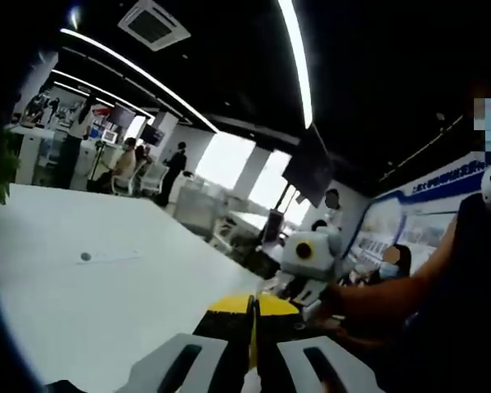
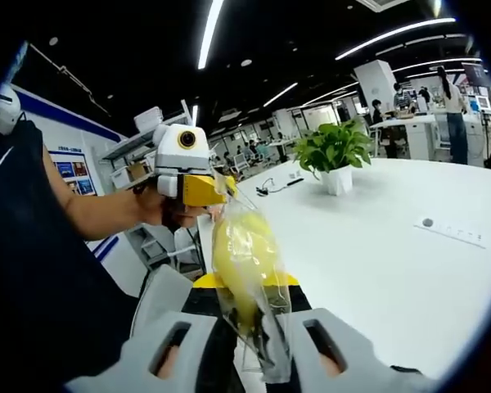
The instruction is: Compare the silicone blocks by pressing each to a similar depth, holding the contact briefly, and releasing to observe deformation and rebound differences across the visible hardness samples.
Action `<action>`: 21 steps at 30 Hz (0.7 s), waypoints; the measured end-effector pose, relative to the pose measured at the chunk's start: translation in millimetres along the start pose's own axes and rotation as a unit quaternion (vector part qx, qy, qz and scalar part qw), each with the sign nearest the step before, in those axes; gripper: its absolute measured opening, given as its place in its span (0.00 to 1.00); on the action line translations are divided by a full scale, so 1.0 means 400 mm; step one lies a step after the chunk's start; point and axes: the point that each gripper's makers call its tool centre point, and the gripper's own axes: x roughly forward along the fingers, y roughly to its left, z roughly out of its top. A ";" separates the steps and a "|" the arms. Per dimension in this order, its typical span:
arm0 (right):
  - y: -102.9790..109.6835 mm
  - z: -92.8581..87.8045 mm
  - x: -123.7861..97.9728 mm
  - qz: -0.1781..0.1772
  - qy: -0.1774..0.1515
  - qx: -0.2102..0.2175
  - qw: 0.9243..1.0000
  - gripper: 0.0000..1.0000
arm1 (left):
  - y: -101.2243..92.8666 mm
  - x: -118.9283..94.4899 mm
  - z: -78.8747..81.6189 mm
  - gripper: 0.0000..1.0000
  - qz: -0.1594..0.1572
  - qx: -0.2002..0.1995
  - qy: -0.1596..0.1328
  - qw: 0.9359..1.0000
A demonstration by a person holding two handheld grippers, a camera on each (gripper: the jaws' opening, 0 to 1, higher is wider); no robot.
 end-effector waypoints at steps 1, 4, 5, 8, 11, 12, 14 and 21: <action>0.001 0.000 0.002 0.000 0.001 -0.002 1.000 0.02 | 0.000 -0.001 -0.003 0.00 0.000 -0.013 0.002 1.000; 0.002 -0.003 0.008 0.001 0.004 -0.004 1.000 0.02 | 0.007 -0.007 -0.005 0.00 0.001 -0.038 0.003 0.999; 0.003 -0.003 0.008 0.001 0.004 -0.003 1.000 0.02 | 0.006 -0.008 -0.005 0.00 0.002 -0.035 0.003 0.999; -0.009 -0.009 0.015 -0.017 0.013 -0.026 0.999 0.02 | 0.011 -0.013 -0.013 0.00 0.015 -0.023 0.008 1.000; -0.006 -0.006 0.020 -0.016 0.012 -0.010 1.000 0.02 | 0.020 -0.015 -0.011 0.00 0.028 -0.019 0.001 0.999; -0.007 -0.005 0.020 -0.018 0.010 -0.012 1.000 0.02 | 0.019 -0.017 -0.010 0.00 0.026 -0.022 0.000 0.999; -0.005 -0.005 0.022 -0.017 0.011 -0.011 1.000 0.01 | 0.019 -0.019 -0.010 0.00 0.025 -0.023 -0.001 0.999; 0.005 -0.002 0.021 -0.013 0.011 -0.009 1.000 0.02 | 0.009 -0.022 -0.007 0.00 0.016 0.001 -0.012 1.000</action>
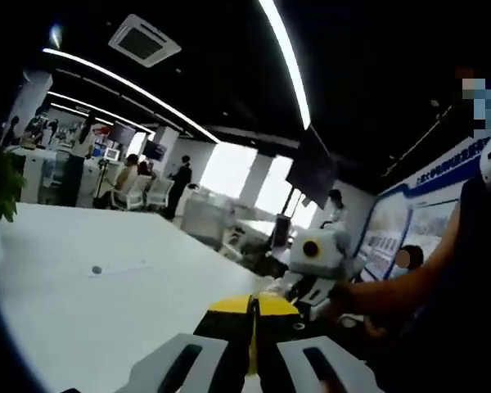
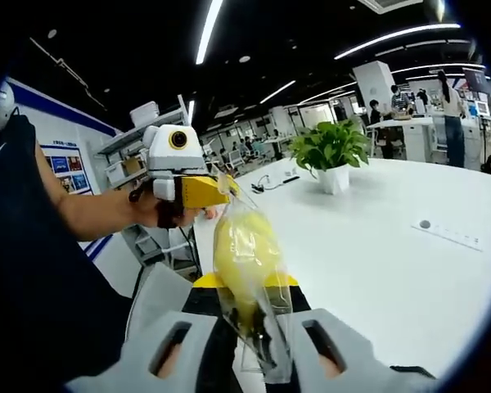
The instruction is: Compare the silicone blocks by pressing each to a similar depth, holding the contact briefly, and releasing to observe deformation and rebound differences across the visible hardness samples.
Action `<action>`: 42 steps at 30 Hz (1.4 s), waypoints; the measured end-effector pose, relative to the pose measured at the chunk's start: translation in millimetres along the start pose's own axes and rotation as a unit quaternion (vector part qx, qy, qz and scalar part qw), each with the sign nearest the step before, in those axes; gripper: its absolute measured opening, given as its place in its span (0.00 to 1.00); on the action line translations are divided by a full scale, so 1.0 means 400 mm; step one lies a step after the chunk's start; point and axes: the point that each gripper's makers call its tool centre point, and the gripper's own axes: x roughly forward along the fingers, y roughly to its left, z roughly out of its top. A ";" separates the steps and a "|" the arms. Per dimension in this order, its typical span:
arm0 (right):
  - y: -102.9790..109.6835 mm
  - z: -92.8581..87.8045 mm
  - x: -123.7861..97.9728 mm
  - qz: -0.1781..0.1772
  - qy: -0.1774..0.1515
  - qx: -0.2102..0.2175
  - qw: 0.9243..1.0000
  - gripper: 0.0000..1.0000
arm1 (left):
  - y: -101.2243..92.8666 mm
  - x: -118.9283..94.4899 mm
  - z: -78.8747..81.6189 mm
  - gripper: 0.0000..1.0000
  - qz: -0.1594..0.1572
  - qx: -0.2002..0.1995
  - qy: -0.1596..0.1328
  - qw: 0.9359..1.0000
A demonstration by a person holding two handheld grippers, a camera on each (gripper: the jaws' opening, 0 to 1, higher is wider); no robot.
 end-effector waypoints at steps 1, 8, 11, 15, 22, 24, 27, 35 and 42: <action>0.000 -0.001 0.001 -0.002 0.001 -0.004 1.000 0.02 | 0.003 0.000 0.000 0.00 0.002 0.000 0.002 1.000; -0.003 0.010 0.006 -0.003 -0.012 -0.002 1.000 0.02 | 0.004 -0.004 0.009 0.00 0.010 0.006 -0.006 1.000; -0.003 0.010 0.006 -0.003 -0.011 -0.013 1.000 0.02 | 0.004 -0.004 0.010 0.00 0.011 0.002 -0.004 1.000; -0.002 0.007 0.005 0.000 -0.004 -0.020 1.000 0.01 | 0.002 -0.004 0.007 0.00 0.010 0.001 -0.001 1.000; -0.002 0.014 0.006 0.002 -0.008 -0.016 1.000 0.01 | 0.005 -0.003 0.015 0.00 0.013 -0.005 -0.014 1.000; -0.003 0.013 0.007 0.001 -0.004 -0.018 1.000 0.01 | 0.012 -0.001 0.012 0.00 0.020 -0.014 -0.010 1.000; -0.006 0.018 0.007 0.002 -0.011 -0.018 1.000 0.01 | 0.008 -0.001 0.018 0.00 0.019 -0.019 -0.017 0.999; -0.006 0.012 0.010 0.007 -0.007 -0.017 1.000 0.01 | 0.007 -0.004 0.014 0.00 0.031 0.009 -0.003 0.999; -0.014 0.021 0.016 0.014 -0.033 -0.028 0.999 0.06 | 0.013 -0.005 0.027 0.00 0.033 -0.030 -0.012 0.999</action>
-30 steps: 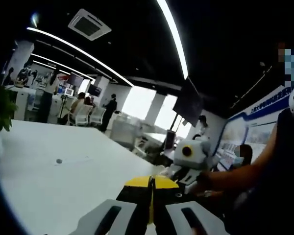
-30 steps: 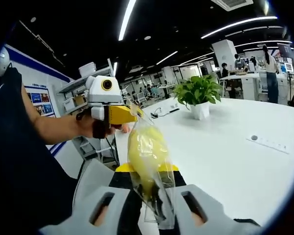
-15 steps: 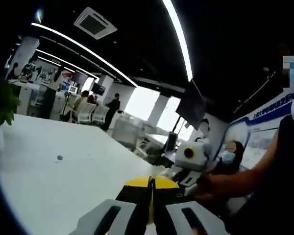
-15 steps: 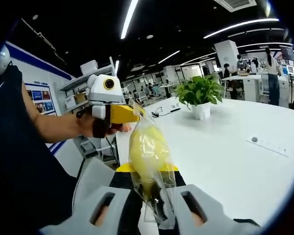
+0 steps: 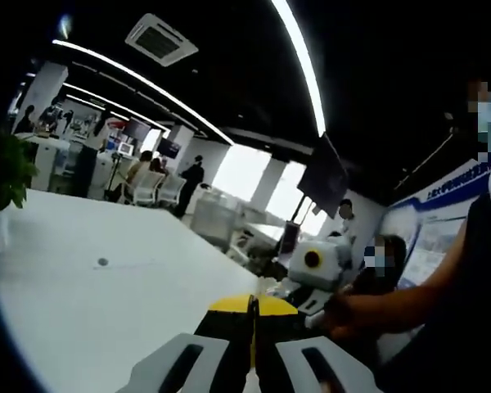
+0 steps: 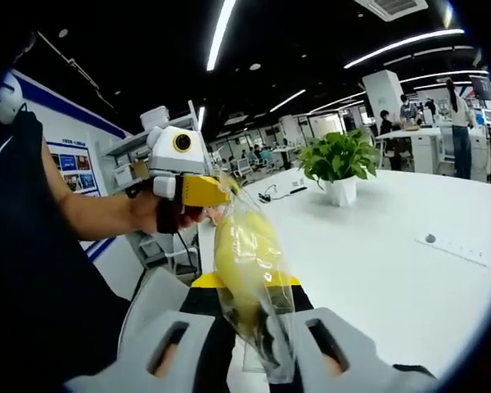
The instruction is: Compare the silicone blocks by pressing each to a similar depth, holding the contact briefly, and releasing to observe deformation and rebound differences across the visible hardness samples.
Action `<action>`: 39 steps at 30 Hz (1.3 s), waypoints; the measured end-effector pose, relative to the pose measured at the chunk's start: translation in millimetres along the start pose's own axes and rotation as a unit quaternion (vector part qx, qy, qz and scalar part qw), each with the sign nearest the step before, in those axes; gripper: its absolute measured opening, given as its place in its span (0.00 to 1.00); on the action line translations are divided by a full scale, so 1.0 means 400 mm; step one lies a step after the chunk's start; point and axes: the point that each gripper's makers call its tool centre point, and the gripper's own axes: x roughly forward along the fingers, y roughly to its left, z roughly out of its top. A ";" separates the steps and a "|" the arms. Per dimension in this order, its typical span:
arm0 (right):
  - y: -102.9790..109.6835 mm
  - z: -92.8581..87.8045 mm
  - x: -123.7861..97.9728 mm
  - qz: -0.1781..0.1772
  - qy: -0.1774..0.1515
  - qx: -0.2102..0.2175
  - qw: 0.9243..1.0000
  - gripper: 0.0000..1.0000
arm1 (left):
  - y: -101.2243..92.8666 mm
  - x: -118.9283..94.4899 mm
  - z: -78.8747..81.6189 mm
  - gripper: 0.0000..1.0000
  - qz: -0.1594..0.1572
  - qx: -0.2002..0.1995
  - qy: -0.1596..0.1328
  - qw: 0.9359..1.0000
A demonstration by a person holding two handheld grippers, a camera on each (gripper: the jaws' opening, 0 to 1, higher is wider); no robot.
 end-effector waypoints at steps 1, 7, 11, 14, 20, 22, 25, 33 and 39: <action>0.000 -0.002 0.001 0.002 0.003 0.009 1.000 0.07 | 0.001 0.002 -0.003 0.00 0.004 0.010 0.003 1.000; -0.005 -0.009 0.003 -0.006 0.010 -0.037 0.999 0.09 | 0.000 -0.003 -0.010 0.00 0.004 0.008 0.005 1.000; -0.008 -0.005 0.002 -0.006 0.007 -0.032 0.999 0.10 | 0.003 -0.002 -0.007 0.00 0.004 -0.004 -0.005 1.000; -0.010 -0.005 -0.001 -0.005 0.004 -0.032 0.999 0.12 | 0.004 0.001 -0.007 0.00 0.008 -0.020 -0.007 1.000; -0.015 -0.014 -0.009 -0.013 -0.008 -0.044 0.999 0.14 | 0.002 0.013 -0.014 0.00 0.016 -0.028 -0.007 0.999; -0.016 -0.012 -0.010 -0.016 -0.015 -0.055 0.998 0.16 | 0.002 0.014 -0.013 0.00 0.017 -0.026 -0.006 1.000; -0.021 -0.013 -0.009 -0.028 -0.015 -0.079 0.996 0.21 | 0.008 0.018 -0.013 0.00 0.019 -0.028 -0.007 0.999; -0.040 -0.010 -0.015 -0.038 -0.025 -0.062 0.997 0.53 | 0.006 0.031 -0.013 0.00 0.010 -0.037 -0.010 0.999; -0.066 -0.002 -0.012 -0.070 -0.035 -0.061 0.995 0.96 | 0.007 0.051 -0.029 0.00 0.010 -0.035 0.002 0.999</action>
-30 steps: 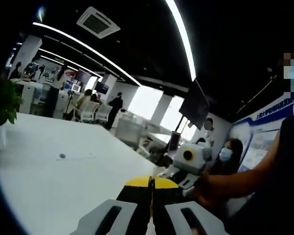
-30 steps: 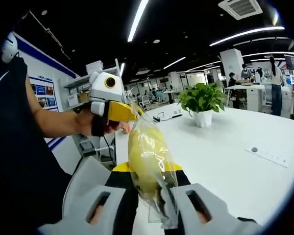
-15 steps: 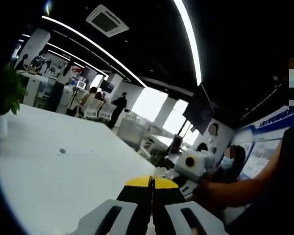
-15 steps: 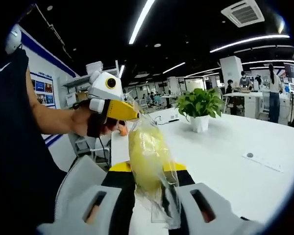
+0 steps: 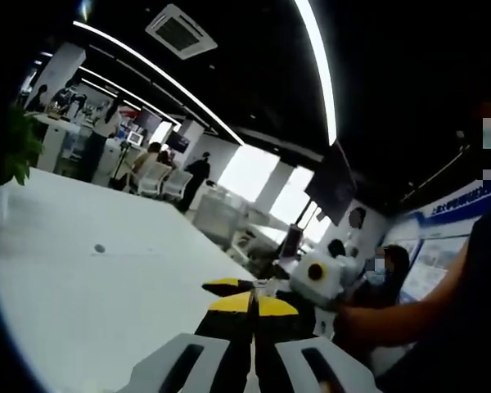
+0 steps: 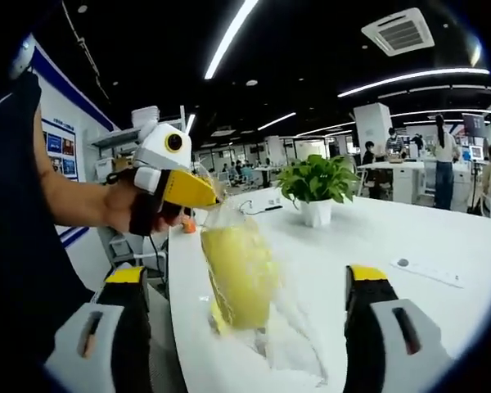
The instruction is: Compare the silicone blocks by pressing each to a similar depth, holding the contact briefly, and releasing to observe deformation and rebound differences across the visible hardness samples.
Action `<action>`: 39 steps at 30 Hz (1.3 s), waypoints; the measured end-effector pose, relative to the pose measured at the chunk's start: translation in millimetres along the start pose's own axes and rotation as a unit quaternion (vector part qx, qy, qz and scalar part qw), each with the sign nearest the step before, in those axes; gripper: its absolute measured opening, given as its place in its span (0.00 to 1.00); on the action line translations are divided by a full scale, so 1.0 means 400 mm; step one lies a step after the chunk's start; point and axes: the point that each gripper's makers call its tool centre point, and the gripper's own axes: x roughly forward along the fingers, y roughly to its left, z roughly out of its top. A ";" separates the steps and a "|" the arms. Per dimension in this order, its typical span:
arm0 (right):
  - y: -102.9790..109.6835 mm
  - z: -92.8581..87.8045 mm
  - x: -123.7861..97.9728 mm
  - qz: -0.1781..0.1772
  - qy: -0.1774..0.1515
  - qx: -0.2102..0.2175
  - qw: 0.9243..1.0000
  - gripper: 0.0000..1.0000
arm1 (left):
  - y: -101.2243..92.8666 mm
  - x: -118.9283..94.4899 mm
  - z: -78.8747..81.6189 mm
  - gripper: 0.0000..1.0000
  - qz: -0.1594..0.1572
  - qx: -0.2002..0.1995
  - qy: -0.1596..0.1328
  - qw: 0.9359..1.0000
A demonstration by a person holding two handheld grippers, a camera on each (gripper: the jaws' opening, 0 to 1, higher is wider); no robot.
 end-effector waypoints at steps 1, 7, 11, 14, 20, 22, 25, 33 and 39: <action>0.004 0.003 -0.007 0.001 -0.005 -0.003 1.000 0.96 | 0.000 0.003 -0.004 0.00 0.001 0.001 0.003 1.000; -0.027 -0.023 -0.030 -0.026 0.004 0.005 1.000 0.96 | -0.003 0.010 -0.008 0.00 0.000 -0.003 0.002 1.000; -0.057 -0.036 -0.065 -0.052 0.002 0.005 0.999 0.96 | -0.002 0.010 -0.007 0.00 -0.001 -0.006 -0.001 1.000; -0.081 -0.044 -0.105 -0.077 0.000 0.006 0.997 0.96 | 0.001 0.011 -0.005 0.00 0.001 -0.010 -0.005 1.000; -0.116 -0.064 -0.173 -0.113 -0.001 0.018 0.993 0.96 | -0.001 0.028 -0.009 0.00 -0.001 -0.021 -0.011 1.000; -0.125 -0.072 -0.201 -0.127 -0.005 0.025 0.992 0.96 | -0.004 0.037 -0.020 0.00 -0.002 -0.021 -0.009 1.000; -0.134 -0.089 -0.226 -0.139 -0.003 0.030 0.990 0.96 | -0.005 0.047 -0.043 0.00 -0.002 -0.022 -0.006 1.000; -0.139 -0.164 -0.278 -0.167 0.012 0.040 0.985 0.96 | 0.010 0.062 -0.096 0.00 0.007 -0.035 -0.003 0.999; -0.126 -0.204 -0.287 -0.178 0.018 0.049 0.983 0.96 | 0.027 0.078 -0.124 0.00 0.015 -0.062 -0.013 0.998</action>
